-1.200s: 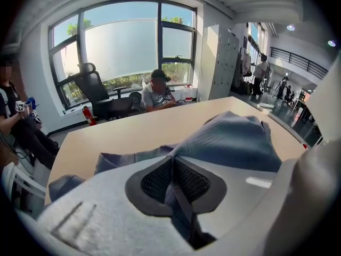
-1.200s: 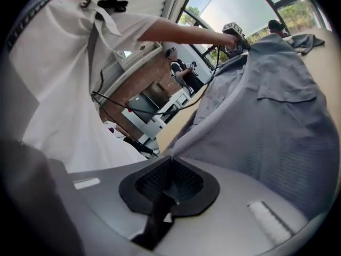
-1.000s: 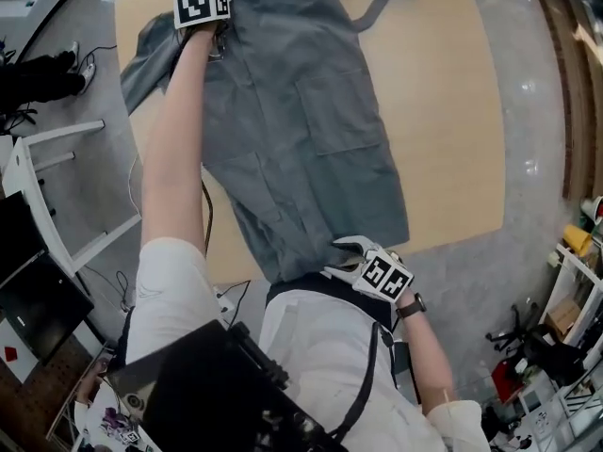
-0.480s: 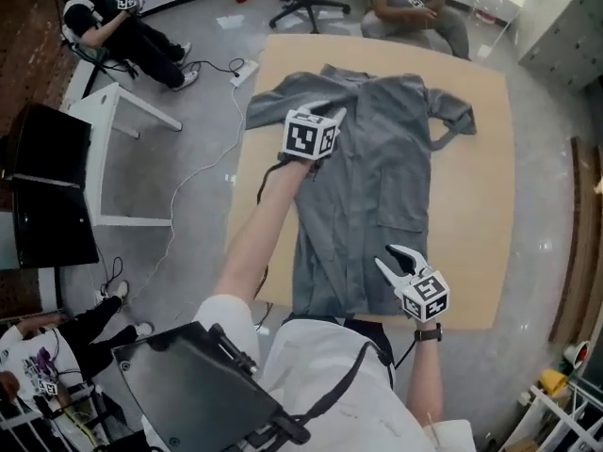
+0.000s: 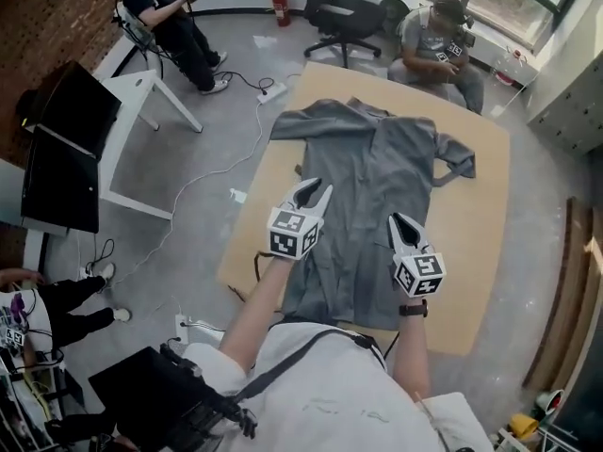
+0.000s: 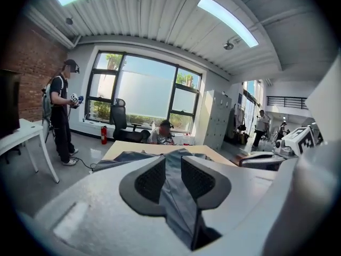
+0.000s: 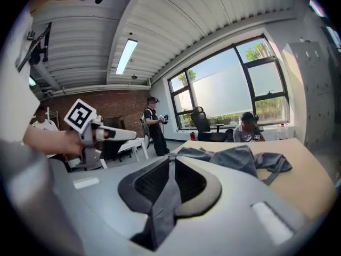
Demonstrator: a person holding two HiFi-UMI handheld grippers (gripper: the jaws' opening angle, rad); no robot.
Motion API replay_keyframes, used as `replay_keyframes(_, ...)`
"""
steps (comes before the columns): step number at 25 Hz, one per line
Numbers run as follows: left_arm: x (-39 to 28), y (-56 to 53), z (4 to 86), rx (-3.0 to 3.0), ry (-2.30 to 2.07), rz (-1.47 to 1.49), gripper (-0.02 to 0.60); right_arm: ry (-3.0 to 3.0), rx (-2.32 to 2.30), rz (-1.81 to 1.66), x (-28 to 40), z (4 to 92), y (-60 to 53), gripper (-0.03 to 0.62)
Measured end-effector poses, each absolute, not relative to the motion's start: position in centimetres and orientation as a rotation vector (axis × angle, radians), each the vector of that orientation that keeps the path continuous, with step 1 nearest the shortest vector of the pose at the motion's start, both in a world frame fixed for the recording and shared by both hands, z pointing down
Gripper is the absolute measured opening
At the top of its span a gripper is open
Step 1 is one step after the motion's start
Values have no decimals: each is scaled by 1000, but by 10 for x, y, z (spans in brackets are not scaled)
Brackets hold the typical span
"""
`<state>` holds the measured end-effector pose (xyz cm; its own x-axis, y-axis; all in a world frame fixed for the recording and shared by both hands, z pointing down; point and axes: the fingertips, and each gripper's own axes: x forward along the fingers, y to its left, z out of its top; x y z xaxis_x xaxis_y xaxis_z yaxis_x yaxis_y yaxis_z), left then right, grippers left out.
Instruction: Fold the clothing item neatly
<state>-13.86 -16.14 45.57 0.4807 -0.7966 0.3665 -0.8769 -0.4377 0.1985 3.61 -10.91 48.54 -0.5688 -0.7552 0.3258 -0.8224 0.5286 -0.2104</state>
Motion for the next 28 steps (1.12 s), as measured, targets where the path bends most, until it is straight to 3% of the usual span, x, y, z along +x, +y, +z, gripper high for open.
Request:
replay_keyframes(7,-130,-114,442,2411,-1543,291,1,-2606,1381,378,26,451,-118,0)
replay_keyframes(16,-124,-102,472,2387,-1468,339,0,-2614,1405,400,10,450,-127,0)
replay_keyframes(22,-204,-129,520,2192,-1531,352,2,-2572,1333,500,-25,486,-139,0)
replay_keyframes(28,-315,-179,592,1912,-1588,351,60,-2511,1223,526,-58,514,-155,0)
